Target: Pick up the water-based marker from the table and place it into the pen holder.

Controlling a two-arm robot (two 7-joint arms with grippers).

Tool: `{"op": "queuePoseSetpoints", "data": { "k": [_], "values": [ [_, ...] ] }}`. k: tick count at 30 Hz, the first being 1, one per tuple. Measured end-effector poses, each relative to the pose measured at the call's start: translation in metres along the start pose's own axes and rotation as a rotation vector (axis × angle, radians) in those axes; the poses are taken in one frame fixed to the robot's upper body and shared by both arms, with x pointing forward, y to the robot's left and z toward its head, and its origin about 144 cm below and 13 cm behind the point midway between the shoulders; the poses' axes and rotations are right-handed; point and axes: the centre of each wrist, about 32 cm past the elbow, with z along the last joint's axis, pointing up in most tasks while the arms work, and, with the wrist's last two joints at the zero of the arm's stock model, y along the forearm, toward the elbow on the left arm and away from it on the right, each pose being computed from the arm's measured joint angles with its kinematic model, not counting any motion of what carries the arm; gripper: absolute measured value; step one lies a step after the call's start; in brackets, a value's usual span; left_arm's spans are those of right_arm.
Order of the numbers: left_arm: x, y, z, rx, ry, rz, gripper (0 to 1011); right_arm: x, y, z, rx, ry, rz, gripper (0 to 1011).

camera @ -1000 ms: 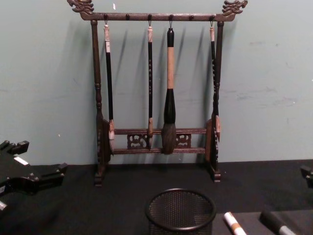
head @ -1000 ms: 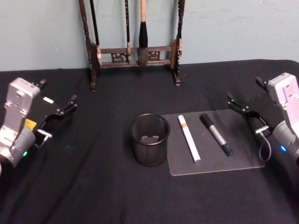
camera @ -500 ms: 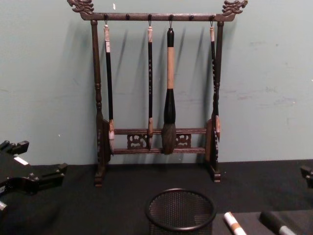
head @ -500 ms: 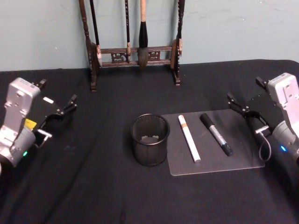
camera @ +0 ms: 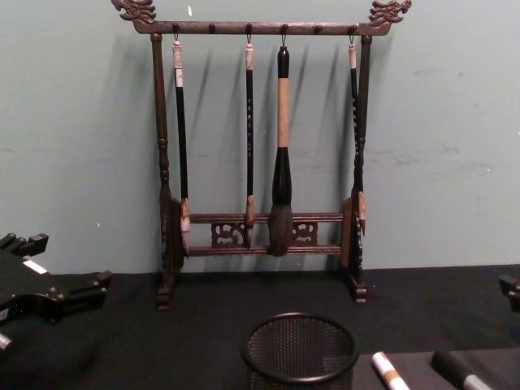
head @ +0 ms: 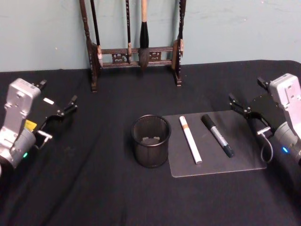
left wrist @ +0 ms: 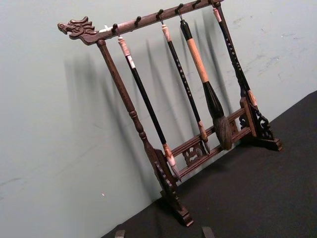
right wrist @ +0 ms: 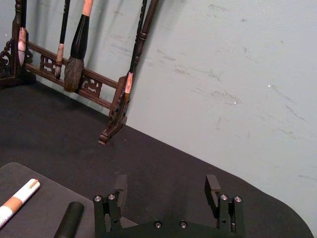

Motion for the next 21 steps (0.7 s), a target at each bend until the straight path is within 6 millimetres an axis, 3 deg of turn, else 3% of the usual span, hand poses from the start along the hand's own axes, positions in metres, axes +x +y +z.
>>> {"op": "queuePoseSetpoints", "data": {
  "k": [11,21],
  "values": [
    [0.0,0.0,0.0,0.0,0.0,0.0,1001,0.003,0.0,0.004,-0.011,0.018,0.023,1000],
    [0.0,0.0,0.0,0.0,0.0,0.0,1001,0.013,0.001,0.024,-0.111,0.128,0.139,1000]
  ]
}}
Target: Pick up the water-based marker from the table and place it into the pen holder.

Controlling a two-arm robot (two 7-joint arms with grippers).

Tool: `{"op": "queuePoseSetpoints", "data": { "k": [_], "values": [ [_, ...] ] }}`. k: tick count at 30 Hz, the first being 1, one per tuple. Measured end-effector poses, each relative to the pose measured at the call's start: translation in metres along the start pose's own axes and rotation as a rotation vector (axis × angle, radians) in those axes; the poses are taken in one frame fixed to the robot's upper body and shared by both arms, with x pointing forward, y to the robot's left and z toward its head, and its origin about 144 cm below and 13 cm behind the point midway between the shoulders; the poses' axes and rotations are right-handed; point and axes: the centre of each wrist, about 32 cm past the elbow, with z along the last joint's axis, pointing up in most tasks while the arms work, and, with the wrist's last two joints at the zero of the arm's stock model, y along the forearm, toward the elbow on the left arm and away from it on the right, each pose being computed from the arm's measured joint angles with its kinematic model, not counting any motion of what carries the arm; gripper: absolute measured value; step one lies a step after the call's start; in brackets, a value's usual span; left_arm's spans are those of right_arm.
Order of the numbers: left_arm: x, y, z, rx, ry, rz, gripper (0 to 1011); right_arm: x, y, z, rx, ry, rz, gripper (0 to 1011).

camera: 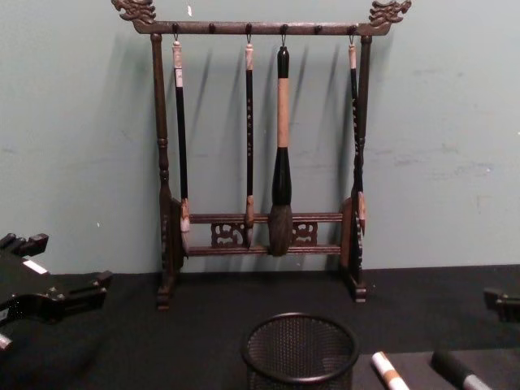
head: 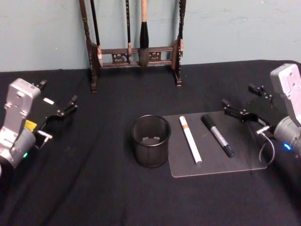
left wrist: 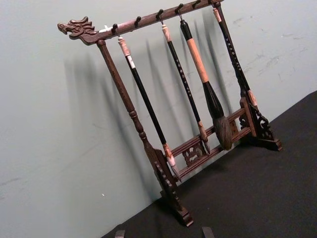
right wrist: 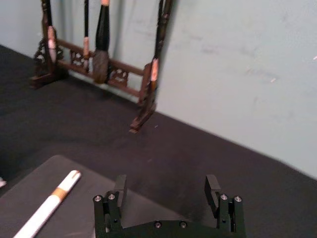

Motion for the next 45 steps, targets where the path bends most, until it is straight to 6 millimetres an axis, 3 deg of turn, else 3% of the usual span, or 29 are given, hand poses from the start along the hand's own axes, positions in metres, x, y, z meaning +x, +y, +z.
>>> {"op": "queuePoseSetpoints", "data": {
  "k": [13,27,45],
  "values": [
    [0.0,0.0,0.0,0.0,0.0,0.0,1001,0.0,0.012,0.015,-0.149,0.084,0.107,1000],
    [0.0,0.0,0.0,0.0,0.0,0.0,1001,-0.012,0.029,0.01,-0.225,0.081,0.157,1000],
    [0.0,0.0,0.0,0.0,0.0,0.0,1001,-0.016,0.035,0.001,-0.257,0.072,0.174,1000]
  ]
}}
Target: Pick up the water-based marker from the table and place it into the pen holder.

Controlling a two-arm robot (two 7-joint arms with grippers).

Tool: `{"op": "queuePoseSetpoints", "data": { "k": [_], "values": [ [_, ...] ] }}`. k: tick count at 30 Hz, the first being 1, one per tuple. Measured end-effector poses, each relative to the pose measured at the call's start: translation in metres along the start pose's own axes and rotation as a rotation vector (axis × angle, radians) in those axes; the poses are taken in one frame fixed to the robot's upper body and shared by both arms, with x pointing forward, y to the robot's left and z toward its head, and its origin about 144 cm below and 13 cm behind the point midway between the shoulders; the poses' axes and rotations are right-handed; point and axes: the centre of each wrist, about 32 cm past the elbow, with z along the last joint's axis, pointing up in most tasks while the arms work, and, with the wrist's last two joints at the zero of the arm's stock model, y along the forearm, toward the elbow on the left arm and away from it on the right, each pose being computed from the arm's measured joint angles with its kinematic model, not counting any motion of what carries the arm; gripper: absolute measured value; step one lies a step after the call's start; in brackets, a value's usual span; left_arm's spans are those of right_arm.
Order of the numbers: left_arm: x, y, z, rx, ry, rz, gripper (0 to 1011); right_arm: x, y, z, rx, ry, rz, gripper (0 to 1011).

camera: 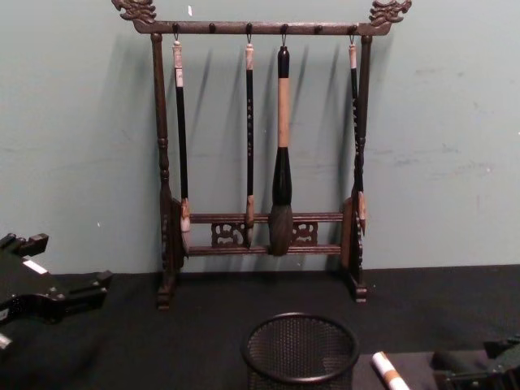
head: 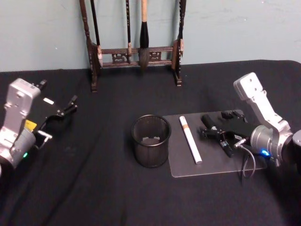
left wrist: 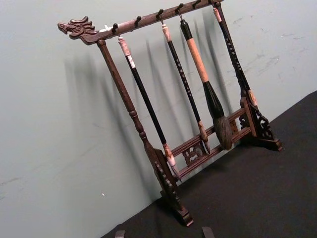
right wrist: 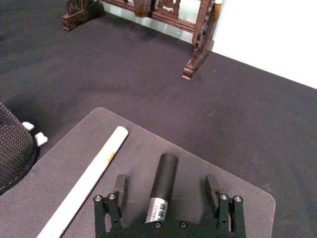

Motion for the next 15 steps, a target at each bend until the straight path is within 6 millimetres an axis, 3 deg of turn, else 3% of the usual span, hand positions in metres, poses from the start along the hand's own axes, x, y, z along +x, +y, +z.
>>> {"op": "queuePoseSetpoints", "data": {
  "k": [15],
  "values": [
    [0.0,0.0,0.0,0.0,0.0,0.0,1001,-0.001,0.0013,-0.0056,-0.009,0.014,0.008,1000]
  ]
}}
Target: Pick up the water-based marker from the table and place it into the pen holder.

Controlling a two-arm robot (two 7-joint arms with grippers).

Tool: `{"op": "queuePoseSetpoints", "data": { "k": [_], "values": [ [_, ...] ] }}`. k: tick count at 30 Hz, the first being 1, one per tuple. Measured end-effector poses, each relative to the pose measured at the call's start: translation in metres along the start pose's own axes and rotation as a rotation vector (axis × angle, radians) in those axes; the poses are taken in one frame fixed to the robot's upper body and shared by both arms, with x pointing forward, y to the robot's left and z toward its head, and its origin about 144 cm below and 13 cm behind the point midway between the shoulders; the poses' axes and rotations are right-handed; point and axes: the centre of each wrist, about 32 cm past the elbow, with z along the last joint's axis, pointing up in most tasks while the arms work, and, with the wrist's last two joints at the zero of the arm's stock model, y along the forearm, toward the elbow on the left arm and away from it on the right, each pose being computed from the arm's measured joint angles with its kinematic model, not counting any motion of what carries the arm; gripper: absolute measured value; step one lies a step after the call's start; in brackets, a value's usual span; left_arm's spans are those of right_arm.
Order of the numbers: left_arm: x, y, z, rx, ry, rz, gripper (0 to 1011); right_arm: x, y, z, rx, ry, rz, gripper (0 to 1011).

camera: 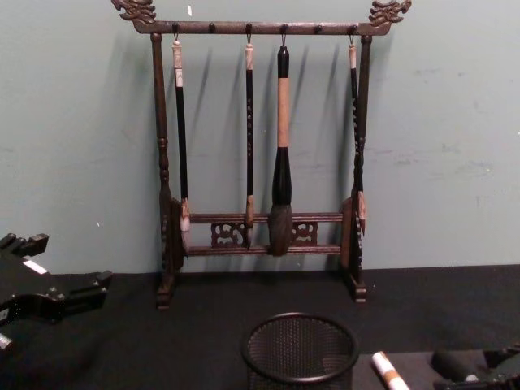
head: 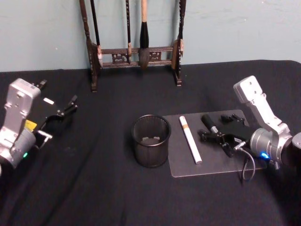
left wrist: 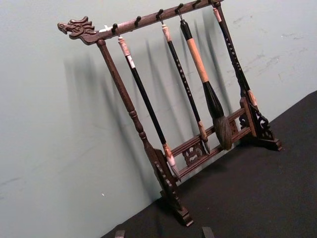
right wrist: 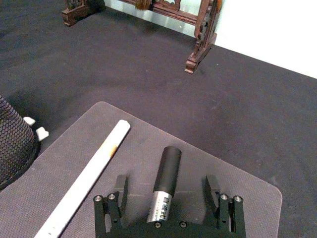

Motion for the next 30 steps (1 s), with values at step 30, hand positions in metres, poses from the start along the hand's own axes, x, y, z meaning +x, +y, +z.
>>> {"op": "queuePoseSetpoints", "data": {
  "k": [30],
  "values": [
    [0.0,0.0,0.0,0.0,0.0,0.0,1001,-0.0013,-0.0004,-0.0043,-0.005,0.002,0.005,948]
  ]
}}
